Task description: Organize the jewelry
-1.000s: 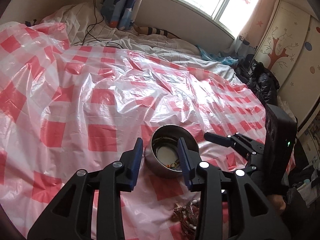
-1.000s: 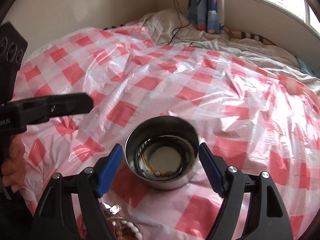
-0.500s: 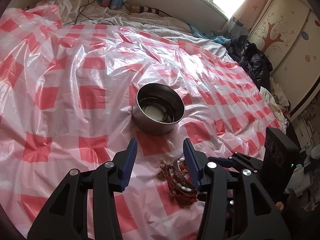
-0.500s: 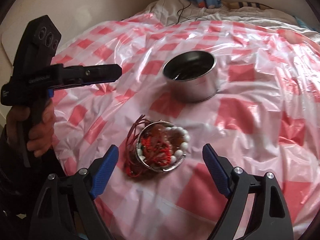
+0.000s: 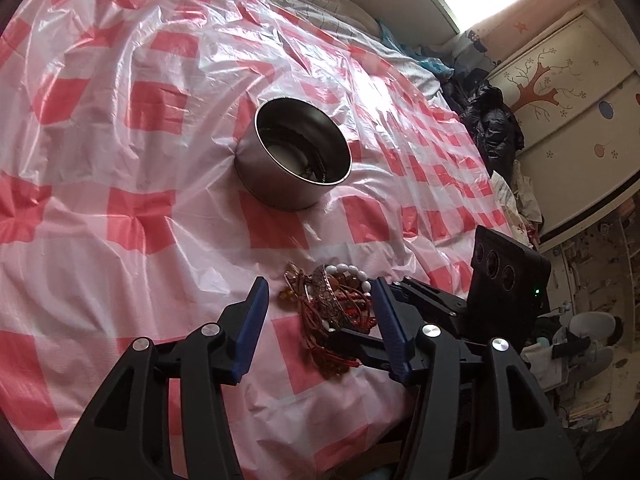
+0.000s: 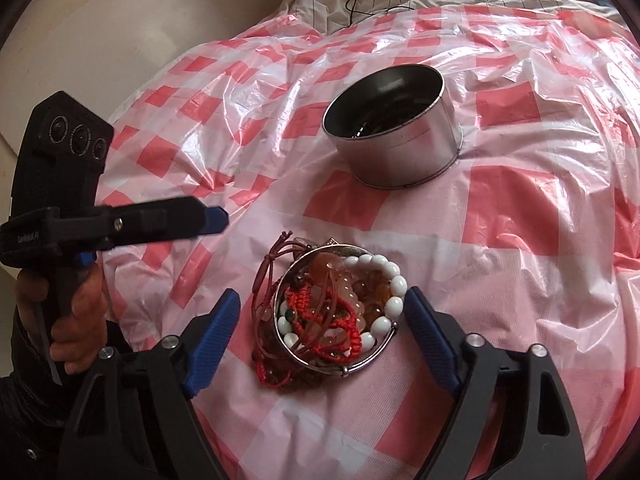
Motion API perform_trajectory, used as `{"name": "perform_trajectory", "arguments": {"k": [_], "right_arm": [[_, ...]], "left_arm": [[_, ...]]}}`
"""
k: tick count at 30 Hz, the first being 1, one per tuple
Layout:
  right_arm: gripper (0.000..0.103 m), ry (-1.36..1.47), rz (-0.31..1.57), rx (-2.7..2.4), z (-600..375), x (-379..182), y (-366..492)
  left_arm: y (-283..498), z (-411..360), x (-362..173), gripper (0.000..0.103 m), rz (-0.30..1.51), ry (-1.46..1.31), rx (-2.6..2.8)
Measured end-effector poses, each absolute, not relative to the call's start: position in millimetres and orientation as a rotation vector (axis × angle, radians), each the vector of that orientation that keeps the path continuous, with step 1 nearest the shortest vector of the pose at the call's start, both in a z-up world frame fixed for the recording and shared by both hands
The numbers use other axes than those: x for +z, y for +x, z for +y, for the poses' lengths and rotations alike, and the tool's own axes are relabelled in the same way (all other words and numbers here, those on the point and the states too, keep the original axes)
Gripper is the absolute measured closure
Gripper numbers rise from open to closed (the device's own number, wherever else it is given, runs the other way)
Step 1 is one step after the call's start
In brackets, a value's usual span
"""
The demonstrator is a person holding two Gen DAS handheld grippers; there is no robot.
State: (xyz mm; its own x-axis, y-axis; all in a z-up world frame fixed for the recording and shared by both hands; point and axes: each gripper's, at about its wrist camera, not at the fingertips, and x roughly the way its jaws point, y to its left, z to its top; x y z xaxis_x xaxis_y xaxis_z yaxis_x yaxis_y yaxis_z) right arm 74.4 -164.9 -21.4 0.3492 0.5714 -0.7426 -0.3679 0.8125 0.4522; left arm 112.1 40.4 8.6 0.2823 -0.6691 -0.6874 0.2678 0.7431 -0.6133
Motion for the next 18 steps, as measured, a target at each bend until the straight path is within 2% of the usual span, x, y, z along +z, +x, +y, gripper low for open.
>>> {"name": "perform_trajectory", "arguments": {"k": [2,7,10,11,13,14,18], "right_arm": [[0.043,0.214,1.049,0.609,-166.8,-20.3,73.2],[0.043,0.2,1.031,0.605,-168.4,-16.3,68.9],[0.043,0.163,1.015,0.59,-167.3,-13.1,66.1],[0.043,0.152,1.008,0.584,-166.8,-11.7,64.9],[0.043,0.153,0.998,0.579,-168.8,-9.5,63.6],[0.043,0.161,0.992,0.577,-171.1,-8.4,63.6],[0.043,0.225,0.969,0.572,-184.0,-3.1,64.5]], "left_arm": [[111.5,33.3,3.9,0.052,1.14,-0.42,-0.671],[112.1,24.9,-4.6,0.054,1.168,-0.399,-0.649],[114.0,22.0,-11.2,0.074,1.2,-0.377,-0.64],[114.1,22.5,-12.4,0.084,1.206,-0.366,-0.637],[114.1,22.4,-13.0,0.096,1.206,-0.361,-0.637],[113.9,23.0,-12.9,0.1,1.205,-0.355,-0.637],[112.4,25.7,-7.0,0.103,1.179,-0.374,-0.67]]}}
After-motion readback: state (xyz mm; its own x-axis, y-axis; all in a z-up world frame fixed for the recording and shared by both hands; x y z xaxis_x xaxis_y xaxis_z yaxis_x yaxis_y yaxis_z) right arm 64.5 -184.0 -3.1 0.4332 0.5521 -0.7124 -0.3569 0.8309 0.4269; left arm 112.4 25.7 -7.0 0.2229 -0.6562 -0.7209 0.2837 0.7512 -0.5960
